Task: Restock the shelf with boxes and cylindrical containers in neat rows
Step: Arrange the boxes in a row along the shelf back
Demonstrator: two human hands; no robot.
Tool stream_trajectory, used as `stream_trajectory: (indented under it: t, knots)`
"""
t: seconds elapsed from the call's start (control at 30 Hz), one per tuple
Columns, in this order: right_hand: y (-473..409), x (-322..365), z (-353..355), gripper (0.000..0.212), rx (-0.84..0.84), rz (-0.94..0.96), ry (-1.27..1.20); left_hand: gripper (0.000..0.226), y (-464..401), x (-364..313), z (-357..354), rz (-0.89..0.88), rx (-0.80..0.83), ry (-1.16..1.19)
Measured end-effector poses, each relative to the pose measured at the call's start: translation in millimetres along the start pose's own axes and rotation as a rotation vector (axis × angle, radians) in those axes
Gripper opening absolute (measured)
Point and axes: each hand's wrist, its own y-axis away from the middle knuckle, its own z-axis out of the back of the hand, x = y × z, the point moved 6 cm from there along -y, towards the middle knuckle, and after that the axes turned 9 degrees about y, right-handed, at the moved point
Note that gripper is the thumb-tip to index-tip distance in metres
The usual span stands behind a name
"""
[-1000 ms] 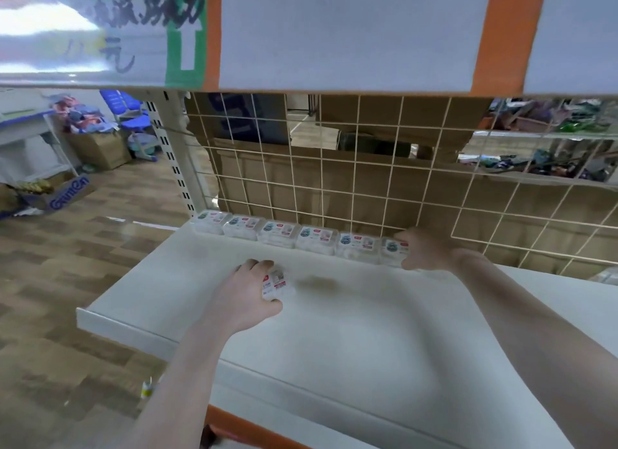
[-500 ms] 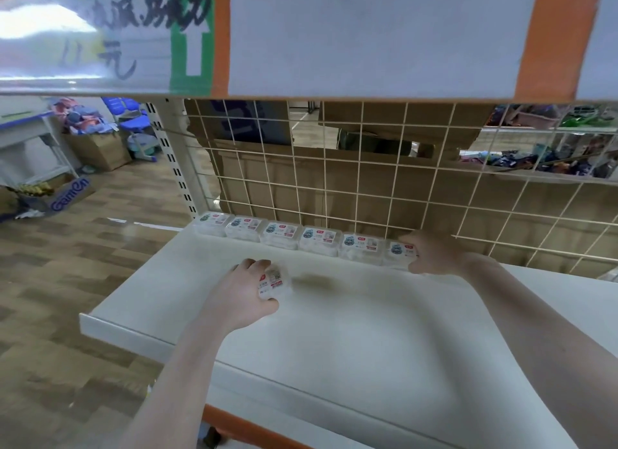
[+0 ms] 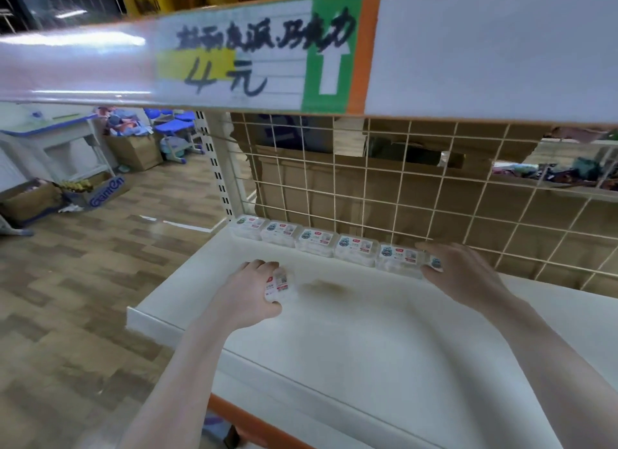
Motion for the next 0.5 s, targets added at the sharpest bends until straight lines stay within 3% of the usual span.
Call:
stream_trajectory:
  t: [0.5]
  knots:
    - [-6, 140, -54, 0.044, 0.105, -0.118, -0.021, 0.068, -38, 105, 59, -0.170, 0.097, -0.107]
